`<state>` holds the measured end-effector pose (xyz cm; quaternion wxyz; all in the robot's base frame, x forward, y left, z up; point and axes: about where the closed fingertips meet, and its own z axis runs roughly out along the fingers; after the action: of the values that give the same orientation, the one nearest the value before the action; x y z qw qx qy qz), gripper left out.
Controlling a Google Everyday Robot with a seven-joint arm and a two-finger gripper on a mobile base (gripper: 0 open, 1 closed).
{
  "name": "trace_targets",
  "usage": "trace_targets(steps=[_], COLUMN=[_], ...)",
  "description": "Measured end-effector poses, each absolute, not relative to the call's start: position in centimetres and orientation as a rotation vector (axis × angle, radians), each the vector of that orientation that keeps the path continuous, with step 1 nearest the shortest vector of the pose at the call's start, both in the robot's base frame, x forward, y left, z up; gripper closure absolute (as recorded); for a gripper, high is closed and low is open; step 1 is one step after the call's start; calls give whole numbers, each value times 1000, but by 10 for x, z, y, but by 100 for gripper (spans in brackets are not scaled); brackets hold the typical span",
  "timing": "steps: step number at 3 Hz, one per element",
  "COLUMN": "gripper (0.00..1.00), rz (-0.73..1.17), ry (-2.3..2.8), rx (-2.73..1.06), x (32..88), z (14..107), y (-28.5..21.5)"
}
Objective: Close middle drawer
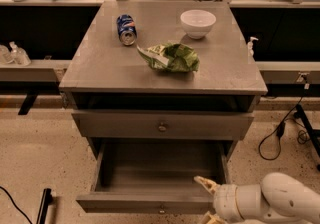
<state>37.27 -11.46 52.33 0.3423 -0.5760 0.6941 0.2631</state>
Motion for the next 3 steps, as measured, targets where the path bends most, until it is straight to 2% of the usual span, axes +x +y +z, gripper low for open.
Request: trace_targets(steps=[2, 3], gripper=[63, 94], rz=[641, 646], ry=[1789, 1740], rx=[-1460, -1449], x=[355, 352], z=[452, 439], y=[-126, -120])
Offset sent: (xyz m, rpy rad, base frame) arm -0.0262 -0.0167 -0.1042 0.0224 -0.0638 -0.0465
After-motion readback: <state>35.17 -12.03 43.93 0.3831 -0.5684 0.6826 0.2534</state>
